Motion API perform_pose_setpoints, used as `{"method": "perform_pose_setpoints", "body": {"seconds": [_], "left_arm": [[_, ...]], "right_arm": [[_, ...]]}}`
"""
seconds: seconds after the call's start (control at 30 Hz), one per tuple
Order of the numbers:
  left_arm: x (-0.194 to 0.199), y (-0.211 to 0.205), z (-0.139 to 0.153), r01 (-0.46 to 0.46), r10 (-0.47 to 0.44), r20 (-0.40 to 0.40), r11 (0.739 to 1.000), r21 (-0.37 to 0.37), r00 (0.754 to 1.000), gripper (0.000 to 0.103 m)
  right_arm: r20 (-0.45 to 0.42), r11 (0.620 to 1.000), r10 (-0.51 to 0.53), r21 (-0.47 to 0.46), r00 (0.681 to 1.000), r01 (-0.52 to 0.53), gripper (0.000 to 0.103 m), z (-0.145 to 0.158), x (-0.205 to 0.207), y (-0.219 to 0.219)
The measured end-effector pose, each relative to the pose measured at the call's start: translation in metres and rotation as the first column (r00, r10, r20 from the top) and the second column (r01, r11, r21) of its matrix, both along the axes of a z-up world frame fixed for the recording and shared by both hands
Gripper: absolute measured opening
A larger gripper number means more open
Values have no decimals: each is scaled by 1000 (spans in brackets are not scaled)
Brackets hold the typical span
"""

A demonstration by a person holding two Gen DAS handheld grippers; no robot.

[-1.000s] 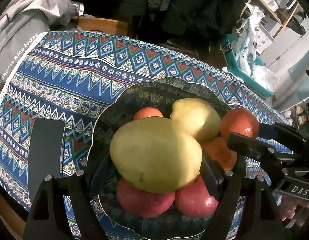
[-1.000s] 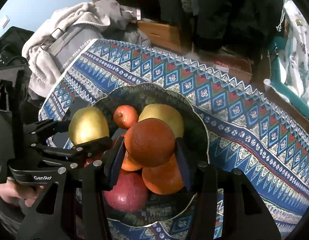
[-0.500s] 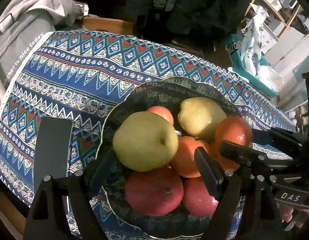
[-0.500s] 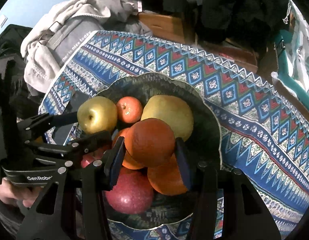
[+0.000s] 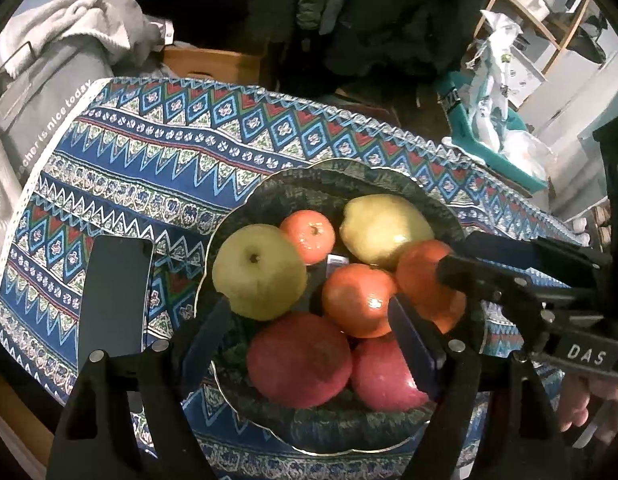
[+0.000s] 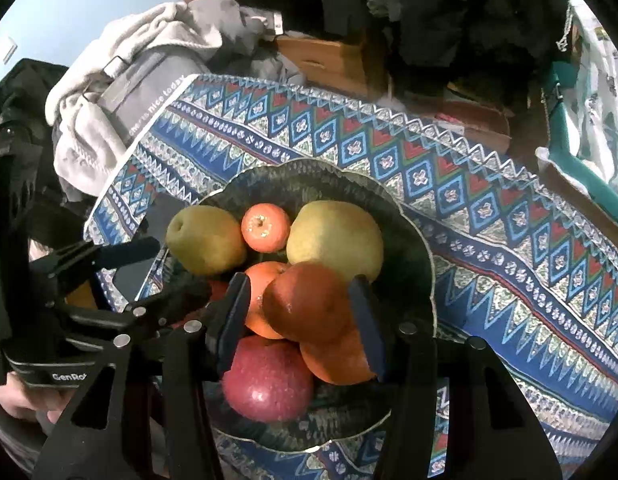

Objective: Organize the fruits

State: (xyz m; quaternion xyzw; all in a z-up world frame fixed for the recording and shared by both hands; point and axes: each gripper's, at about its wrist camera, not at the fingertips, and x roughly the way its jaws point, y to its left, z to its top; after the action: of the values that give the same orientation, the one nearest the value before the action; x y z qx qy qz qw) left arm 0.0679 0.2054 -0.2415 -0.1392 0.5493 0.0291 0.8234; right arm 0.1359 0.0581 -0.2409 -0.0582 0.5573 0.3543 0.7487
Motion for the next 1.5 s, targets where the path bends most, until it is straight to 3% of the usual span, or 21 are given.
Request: {"method": "perform_pose_setpoints", "body": {"seconds": [0.4, 0.53, 0.8, 0.93, 1.5], "left_arm": [[-18, -23, 42, 30, -32, 62, 999, 30, 998, 83], [-27, -32, 65, 40, -45, 105, 998, 52, 993, 83], [-38, -47, 111, 42, -60, 173, 994, 103, 983, 84], [-47, -54, 131, 35, -67, 219, 989, 146, 974, 84], [-80, -82, 202, 42, -106, 370, 983, 179, 923, 91]], "right_arm": [[113, 998, -58, 9, 992, 58, 58, 49, -12, -30], [149, 996, -90, 28, 985, 87, 65, 69, -16, -42], [219, 986, -160, 81, 962, 146, 66, 113, -26, -71], [266, 980, -192, 104, 945, 170, 73, 135, -33, -84], [440, 963, -262, 171, 859, 206, 81, 207, -83, -136]]}}
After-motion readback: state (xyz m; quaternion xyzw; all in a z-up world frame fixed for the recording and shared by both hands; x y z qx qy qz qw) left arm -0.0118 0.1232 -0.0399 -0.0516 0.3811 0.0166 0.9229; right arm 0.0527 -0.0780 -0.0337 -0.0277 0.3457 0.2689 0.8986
